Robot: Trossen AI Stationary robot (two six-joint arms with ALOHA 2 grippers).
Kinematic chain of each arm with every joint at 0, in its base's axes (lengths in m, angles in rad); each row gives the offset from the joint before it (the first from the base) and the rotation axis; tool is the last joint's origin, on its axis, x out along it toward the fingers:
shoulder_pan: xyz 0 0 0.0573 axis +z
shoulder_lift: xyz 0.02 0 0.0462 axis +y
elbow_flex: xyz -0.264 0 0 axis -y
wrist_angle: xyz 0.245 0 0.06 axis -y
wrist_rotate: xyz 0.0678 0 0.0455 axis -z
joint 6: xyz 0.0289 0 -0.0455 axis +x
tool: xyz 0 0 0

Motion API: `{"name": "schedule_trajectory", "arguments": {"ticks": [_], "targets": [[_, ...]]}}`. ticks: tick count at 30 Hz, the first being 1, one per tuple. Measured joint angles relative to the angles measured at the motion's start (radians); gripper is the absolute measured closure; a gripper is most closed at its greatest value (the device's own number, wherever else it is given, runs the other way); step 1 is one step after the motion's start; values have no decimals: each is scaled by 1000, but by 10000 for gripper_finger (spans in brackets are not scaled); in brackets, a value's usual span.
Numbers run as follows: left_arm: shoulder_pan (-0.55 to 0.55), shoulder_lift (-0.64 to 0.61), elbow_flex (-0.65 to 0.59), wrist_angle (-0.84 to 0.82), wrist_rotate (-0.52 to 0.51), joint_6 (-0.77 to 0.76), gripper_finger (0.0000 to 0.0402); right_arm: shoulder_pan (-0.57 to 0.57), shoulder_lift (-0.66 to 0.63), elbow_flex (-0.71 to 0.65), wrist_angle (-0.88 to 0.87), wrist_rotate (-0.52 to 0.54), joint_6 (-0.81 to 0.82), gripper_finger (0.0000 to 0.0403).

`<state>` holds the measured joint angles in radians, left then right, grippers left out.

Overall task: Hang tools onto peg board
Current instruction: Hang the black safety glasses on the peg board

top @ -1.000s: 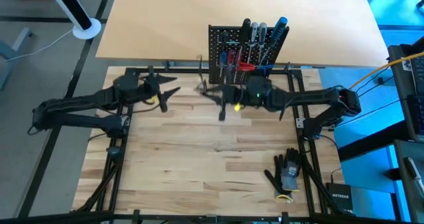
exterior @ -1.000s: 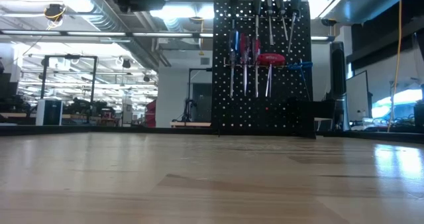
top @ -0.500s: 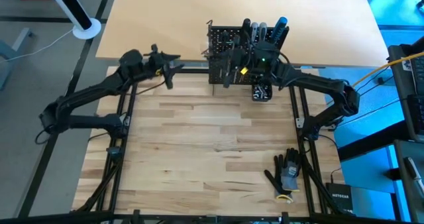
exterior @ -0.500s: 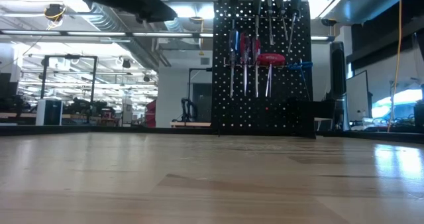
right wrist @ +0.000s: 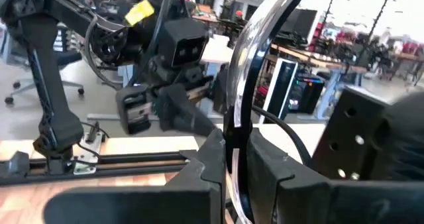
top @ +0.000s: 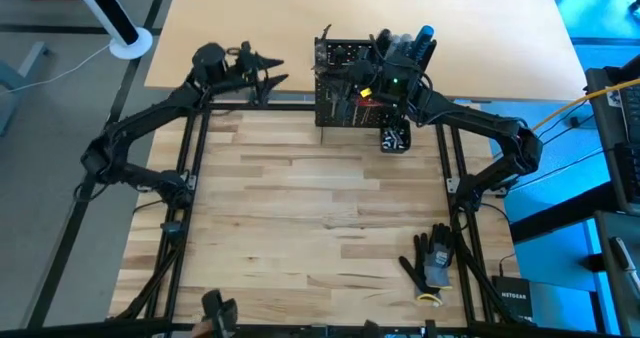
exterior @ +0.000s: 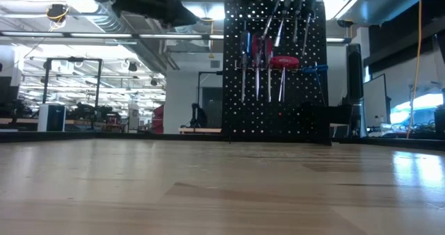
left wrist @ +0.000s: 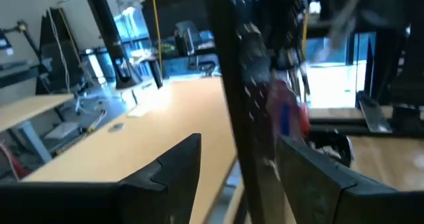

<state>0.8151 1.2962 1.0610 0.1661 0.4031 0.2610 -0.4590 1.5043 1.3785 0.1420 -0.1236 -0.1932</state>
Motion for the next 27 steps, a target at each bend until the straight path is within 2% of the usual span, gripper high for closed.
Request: {"name": "schedule_trajectory", "arguments": {"ticks": [5, 9, 15, 27], "targets": [[26, 79, 121, 3, 66, 5, 218, -26, 10, 0, 2, 0, 66, 368], [26, 111, 185, -28, 76, 22, 218, -34, 36, 0, -7, 16, 86, 368], [23, 111, 191, -62, 77, 34, 218, -33, 38, 0, 19, 16, 93, 368], [23, 111, 191, -69, 76, 49, 218, -32, 37, 3, 31, 62, 265, 368]]}}
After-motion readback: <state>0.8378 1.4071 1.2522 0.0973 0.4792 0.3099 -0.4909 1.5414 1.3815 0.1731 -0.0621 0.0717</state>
